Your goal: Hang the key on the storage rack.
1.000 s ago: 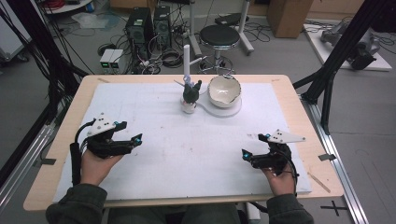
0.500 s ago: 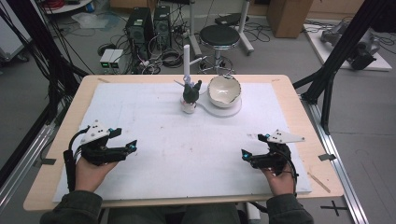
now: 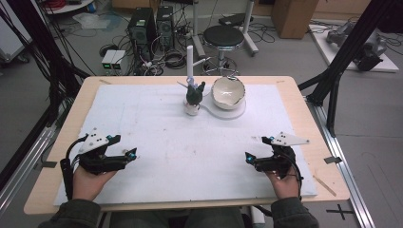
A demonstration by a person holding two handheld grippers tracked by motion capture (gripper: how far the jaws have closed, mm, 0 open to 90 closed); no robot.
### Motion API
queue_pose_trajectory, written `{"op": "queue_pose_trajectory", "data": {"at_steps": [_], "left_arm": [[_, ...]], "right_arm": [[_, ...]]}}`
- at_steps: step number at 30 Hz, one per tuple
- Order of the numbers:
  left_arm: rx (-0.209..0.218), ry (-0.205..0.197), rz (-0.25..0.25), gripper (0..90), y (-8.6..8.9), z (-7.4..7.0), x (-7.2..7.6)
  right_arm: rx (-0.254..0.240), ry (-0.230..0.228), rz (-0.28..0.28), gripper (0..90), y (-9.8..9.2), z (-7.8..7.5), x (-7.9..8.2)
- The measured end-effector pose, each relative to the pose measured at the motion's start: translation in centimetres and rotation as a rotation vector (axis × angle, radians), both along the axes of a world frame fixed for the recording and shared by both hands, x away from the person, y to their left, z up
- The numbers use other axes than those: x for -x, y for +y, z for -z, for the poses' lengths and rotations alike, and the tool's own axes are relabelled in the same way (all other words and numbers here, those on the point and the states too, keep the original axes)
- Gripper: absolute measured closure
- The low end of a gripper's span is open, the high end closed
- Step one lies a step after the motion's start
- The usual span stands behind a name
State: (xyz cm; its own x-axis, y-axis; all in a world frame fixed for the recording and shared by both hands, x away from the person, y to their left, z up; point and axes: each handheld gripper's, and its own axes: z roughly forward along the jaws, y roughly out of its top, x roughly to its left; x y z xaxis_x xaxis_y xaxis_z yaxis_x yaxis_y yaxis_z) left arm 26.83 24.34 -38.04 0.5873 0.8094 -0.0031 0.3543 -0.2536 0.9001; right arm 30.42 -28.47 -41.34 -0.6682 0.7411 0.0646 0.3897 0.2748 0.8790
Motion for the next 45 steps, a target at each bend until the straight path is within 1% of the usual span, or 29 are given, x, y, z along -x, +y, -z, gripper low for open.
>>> {"op": "queue_pose_trajectory", "data": {"at_steps": [5, 13, 22, 27, 31, 36, 40, 41, 44, 45], "left_arm": [[-0.009, 0.005, 0.000, 23.8, 0.3, 0.3, 0.4], [-0.026, 0.000, 0.002, 23.7, 0.4, 0.8, 1.1], [-0.022, -0.002, 0.004, 23.5, 0.6, 0.9, 2.1], [-0.018, -0.001, 0.008, 23.6, 0.6, 1.0, 2.6], [-0.017, -0.001, 0.008, 23.5, 0.5, 1.2, 3.0], [-0.024, -0.001, 0.013, 23.5, 0.5, 1.5, 3.3], [-0.025, -0.001, 0.014, 23.3, 0.4, 1.8, 3.6], [-0.029, 0.000, 0.012, 23.3, 0.5, 1.9, 3.7], [-0.019, 0.003, 0.005, 23.3, 0.6, 2.2, 4.0], [-0.021, 0.002, 0.002, 23.3, 0.6, 2.3, 4.0]], "right_arm": [[0.003, 0.002, -0.001, 5.4, 0.1, 0.0, 0.0], [0.007, 0.004, 0.000, 5.4, 0.1, 0.0, 0.0], [0.008, -0.002, -0.005, 5.4, 0.1, 0.1, -0.1], [0.005, 0.009, -0.002, 5.4, 0.1, 0.1, -0.1], [0.010, 0.006, -0.005, 5.4, 0.1, 0.2, -0.1], [0.013, 0.003, -0.010, 5.4, 0.1, 0.2, -0.2], [0.011, 0.015, -0.005, 5.4, 0.1, 0.3, -0.2], [0.014, 0.005, -0.011, 5.3, 0.1, 0.3, -0.2], [0.014, 0.013, -0.015, 5.4, 0.2, 0.3, -0.2], [0.016, 0.011, -0.015, 5.3, 0.2, 0.3, -0.2]]}}
